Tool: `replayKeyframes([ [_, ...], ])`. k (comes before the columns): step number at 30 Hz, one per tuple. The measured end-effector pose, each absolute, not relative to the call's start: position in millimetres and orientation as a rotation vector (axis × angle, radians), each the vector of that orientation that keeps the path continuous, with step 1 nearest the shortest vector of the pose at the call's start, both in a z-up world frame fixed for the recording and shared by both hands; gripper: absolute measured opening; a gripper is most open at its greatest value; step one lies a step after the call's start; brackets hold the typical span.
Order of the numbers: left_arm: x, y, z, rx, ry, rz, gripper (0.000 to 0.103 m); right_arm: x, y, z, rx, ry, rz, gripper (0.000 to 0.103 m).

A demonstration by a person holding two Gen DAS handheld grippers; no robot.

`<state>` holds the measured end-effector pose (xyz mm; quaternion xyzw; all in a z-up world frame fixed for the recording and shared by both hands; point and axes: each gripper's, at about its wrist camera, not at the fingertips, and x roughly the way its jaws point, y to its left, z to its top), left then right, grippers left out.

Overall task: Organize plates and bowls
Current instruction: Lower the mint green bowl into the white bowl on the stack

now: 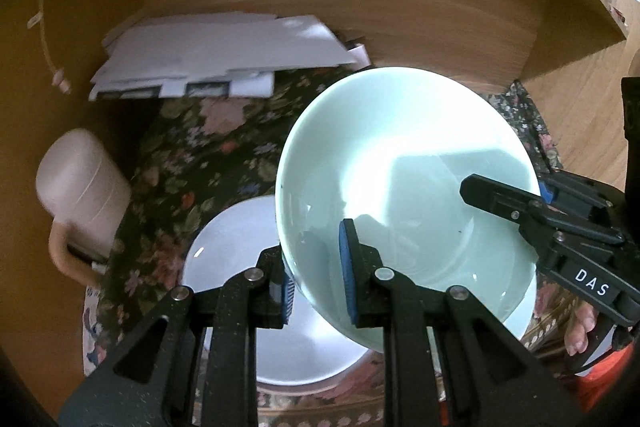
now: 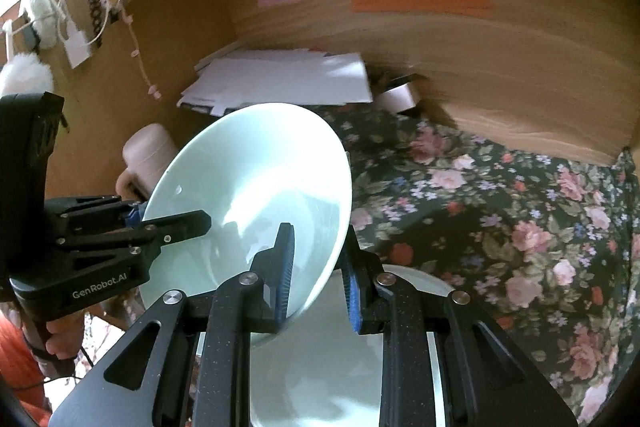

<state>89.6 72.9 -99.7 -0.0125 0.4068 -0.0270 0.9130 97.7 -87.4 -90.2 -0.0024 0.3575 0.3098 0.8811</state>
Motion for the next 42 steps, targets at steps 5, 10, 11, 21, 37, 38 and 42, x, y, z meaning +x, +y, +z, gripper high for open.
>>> replayKeyframes([
  [5, 81, 90, -107, -0.042, 0.843, -0.025, 0.020, 95, -70, -95, -0.012, 0.758, 0.679, 0.021],
  [10, 75, 106, -116, -0.056, 0.854, 0.003, 0.020, 97, -53, -105, -0.020, 0.784, 0.710, 0.021],
  [11, 74, 109, -118, -0.057, 0.857, 0.007, 0.020, 97, -50, -108, -0.022, 0.791, 0.715, 0.021],
  [21, 72, 130, -142, -0.084, 0.898, 0.023, 0.020, 101, -29, -131, -0.041, 0.863, 0.743, 0.021],
  [37, 73, 130, -151, -0.051, 0.891, 0.042, 0.018, 98, -19, -137, -0.132, 0.872, 0.724, 0.024],
  [38, 74, 130, -152, -0.048, 0.889, 0.045, 0.018, 99, -20, -137, -0.133, 0.877, 0.727, 0.025],
  [42, 77, 131, -151, -0.054, 0.884, 0.048, 0.018, 99, -26, -134, -0.114, 0.868, 0.733, 0.029],
])
